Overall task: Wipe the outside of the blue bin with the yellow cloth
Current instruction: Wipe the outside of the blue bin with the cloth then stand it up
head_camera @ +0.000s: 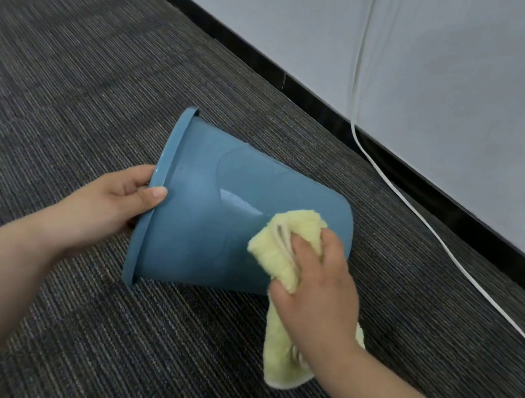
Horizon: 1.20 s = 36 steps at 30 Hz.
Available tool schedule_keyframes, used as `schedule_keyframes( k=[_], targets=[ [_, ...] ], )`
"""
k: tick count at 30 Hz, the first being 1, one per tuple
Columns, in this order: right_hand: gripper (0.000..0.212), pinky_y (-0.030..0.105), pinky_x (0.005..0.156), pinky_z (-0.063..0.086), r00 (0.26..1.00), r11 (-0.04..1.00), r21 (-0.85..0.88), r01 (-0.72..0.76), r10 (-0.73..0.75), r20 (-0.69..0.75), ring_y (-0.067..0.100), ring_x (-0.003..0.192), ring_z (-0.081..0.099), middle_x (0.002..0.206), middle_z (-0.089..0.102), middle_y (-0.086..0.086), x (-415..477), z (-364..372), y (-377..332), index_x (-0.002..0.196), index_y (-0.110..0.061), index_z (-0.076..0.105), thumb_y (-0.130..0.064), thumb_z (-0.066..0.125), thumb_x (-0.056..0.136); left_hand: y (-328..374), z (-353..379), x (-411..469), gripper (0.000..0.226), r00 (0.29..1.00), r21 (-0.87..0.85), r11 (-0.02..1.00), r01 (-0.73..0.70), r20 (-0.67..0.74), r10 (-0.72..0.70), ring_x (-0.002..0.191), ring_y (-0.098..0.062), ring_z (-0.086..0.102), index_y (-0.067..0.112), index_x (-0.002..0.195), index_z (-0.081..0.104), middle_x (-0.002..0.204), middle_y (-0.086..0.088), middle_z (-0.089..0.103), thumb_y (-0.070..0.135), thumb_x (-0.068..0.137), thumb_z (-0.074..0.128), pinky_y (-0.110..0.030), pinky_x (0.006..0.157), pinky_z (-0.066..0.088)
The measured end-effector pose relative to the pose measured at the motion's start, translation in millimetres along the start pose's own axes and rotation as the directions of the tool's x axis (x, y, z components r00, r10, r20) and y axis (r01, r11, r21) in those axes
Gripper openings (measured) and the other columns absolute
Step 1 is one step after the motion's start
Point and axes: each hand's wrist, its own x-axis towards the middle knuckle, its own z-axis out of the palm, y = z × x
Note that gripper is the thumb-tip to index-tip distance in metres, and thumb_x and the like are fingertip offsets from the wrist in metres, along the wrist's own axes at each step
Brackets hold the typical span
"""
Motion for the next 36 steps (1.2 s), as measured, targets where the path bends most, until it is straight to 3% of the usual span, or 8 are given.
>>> schedule_keyframes(
  k=[3,6,10,18,23,27,29,36],
  targets=[
    [0.061,0.048,0.063,0.052,0.995,0.993,-0.059,0.101,-0.1,0.027,0.042,0.085,0.062,0.112,0.058,0.029,-6.2,3.1,0.2,0.1,-0.008,0.063,-0.02,0.084,0.044,-5.2,-5.2,0.9,0.024,1.0,0.017,1.0,0.007,-0.025,-0.006,0.059,-0.003,0.066,0.022,0.096,0.058,0.068,0.013,0.073,0.027,0.078,0.043,-0.015,0.048,0.049],
    [0.057,0.044,0.079,0.045,0.999,0.999,-0.051,-0.009,0.011,0.032,0.039,0.102,0.052,0.128,0.046,0.024,1.1,-0.7,19.4,0.114,-0.009,0.055,-0.022,0.074,0.062,-8.3,-8.5,3.2,0.022,0.999,0.011,1.0,0.029,-0.039,-0.029,0.059,-0.003,0.066,0.023,0.096,0.058,0.068,0.013,0.073,0.021,0.086,0.04,-0.016,0.049,0.051],
    [0.048,0.038,0.071,0.04,0.983,0.983,-0.055,-0.173,0.169,-0.069,0.035,0.096,0.049,0.125,0.043,0.017,10.1,-7.0,37.9,0.114,-0.01,0.048,-0.02,0.065,0.071,-6.0,-7.3,4.2,0.024,0.999,-0.005,0.999,0.036,-0.028,-0.036,0.059,-0.003,0.066,0.024,0.097,0.059,0.067,0.012,0.073,0.028,0.08,0.042,-0.016,0.049,0.051],
    [0.052,0.036,0.079,0.04,0.999,1.0,0.018,-0.004,0.005,-0.054,0.034,0.102,0.05,0.133,0.039,0.017,8.2,-3.7,4.3,0.116,-0.013,0.052,-0.021,0.068,0.067,-0.1,-1.0,2.9,0.028,1.0,0.007,1.0,-0.008,0.019,0.008,0.06,-0.001,0.064,0.028,0.095,0.059,0.07,0.013,0.073,0.034,0.073,0.044,-0.015,0.05,0.05],
    [0.045,0.029,0.07,0.035,0.992,0.991,0.082,-0.109,0.113,-0.052,0.026,0.101,0.048,0.131,0.036,0.006,24.0,-16.7,3.9,0.116,-0.021,0.049,-0.028,0.06,0.073,4.6,6.3,1.8,0.027,0.998,-0.003,0.999,-0.034,0.055,0.034,0.055,0.002,0.062,0.028,0.093,0.059,0.064,0.014,0.071,0.033,0.072,0.044,-0.013,0.046,0.047],
    [0.05,0.035,0.079,0.044,0.999,0.997,0.065,0.04,-0.042,0.03,0.034,0.102,0.054,0.132,0.042,0.016,9.5,-17.5,-19.6,0.114,-0.018,0.055,-0.025,0.067,0.066,6.8,9.0,0.9,0.029,0.997,-0.023,0.999,-0.028,0.071,0.029,0.066,-0.006,0.067,0.028,0.097,0.059,0.072,0.009,0.074,0.032,0.072,0.046,-0.018,0.052,0.052],
    [0.047,0.038,0.065,0.052,0.988,0.987,0.077,0.144,-0.147,0.038,0.036,0.083,0.064,0.114,0.058,0.022,-0.6,-17.1,-37.8,0.099,-0.015,0.064,-0.027,0.067,0.054,8.7,11.2,1.5,0.032,0.996,-0.033,0.999,-0.023,0.082,0.026,0.072,-0.009,0.069,0.029,0.1,0.059,0.078,0.007,0.075,0.033,0.071,0.047,-0.02,0.055,0.053],
    [0.054,0.029,0.064,0.051,0.934,0.939,0.015,0.342,-0.342,0.1,0.025,0.074,0.064,0.108,0.067,0.008,-3.4,-22.2,-57.7,0.09,-0.026,0.068,-0.038,0.078,0.039,13.0,18.3,2.8,0.028,0.997,0.001,0.999,-0.034,0.066,0.034,0.057,-0.007,0.059,0.03,0.092,0.061,0.067,0.004,0.066,0.037,0.07,0.046,-0.019,0.048,0.045]
  ],
)
